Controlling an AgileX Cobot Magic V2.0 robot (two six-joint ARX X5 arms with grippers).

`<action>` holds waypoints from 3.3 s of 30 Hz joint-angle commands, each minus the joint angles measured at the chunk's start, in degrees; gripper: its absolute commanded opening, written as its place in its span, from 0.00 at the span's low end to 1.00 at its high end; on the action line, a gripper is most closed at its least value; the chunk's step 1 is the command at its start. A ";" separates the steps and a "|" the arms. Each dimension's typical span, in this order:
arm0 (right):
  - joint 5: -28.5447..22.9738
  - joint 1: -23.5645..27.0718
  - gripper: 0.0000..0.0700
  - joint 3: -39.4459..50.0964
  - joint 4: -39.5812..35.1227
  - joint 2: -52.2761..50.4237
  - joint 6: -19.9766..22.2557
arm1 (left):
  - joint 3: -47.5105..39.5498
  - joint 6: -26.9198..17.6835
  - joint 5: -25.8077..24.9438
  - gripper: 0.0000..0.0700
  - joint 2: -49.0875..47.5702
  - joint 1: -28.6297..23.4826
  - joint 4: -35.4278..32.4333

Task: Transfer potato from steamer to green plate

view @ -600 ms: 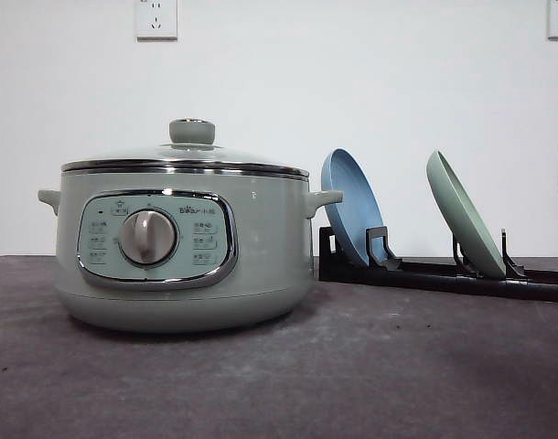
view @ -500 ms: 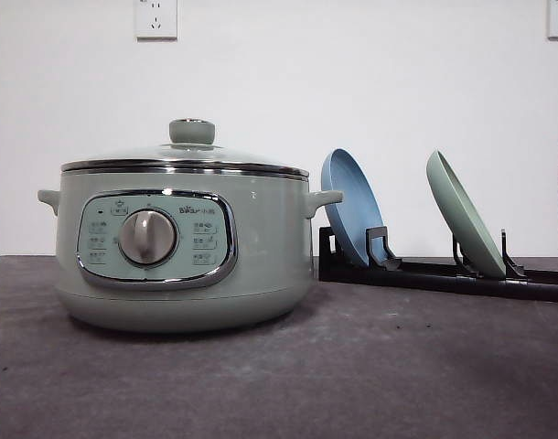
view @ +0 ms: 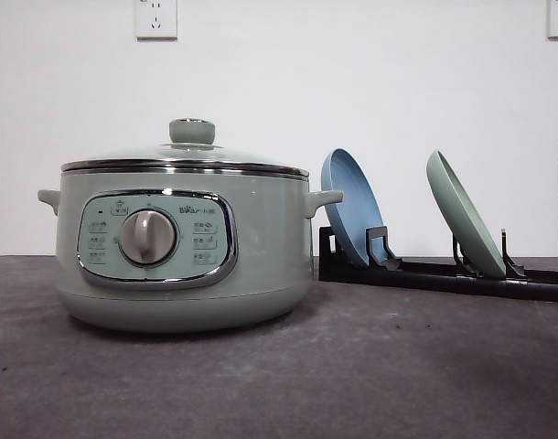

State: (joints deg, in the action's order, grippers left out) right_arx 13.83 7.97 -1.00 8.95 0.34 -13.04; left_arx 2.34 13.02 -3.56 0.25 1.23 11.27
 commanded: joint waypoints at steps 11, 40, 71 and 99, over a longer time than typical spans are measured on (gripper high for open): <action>1.18 -0.02 0.03 -7.42 2.73 -0.04 -5.18 | 4.80 8.06 -0.58 0.00 0.04 1.07 0.70; 17.11 -3.25 0.03 -52.09 21.37 32.39 -6.92 | 45.92 9.89 -11.64 0.00 27.95 4.65 9.20; 22.74 -16.96 0.03 -65.02 41.69 43.78 16.73 | 62.31 -11.04 -23.55 0.00 48.84 17.53 29.59; 17.22 -16.96 0.99 -65.02 40.74 43.80 16.05 | 62.32 -11.03 -23.51 0.97 49.18 17.53 27.22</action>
State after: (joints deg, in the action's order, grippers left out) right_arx 31.22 -8.69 -64.90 50.46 43.86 2.98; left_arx 63.53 2.44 -26.94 49.01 18.55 39.33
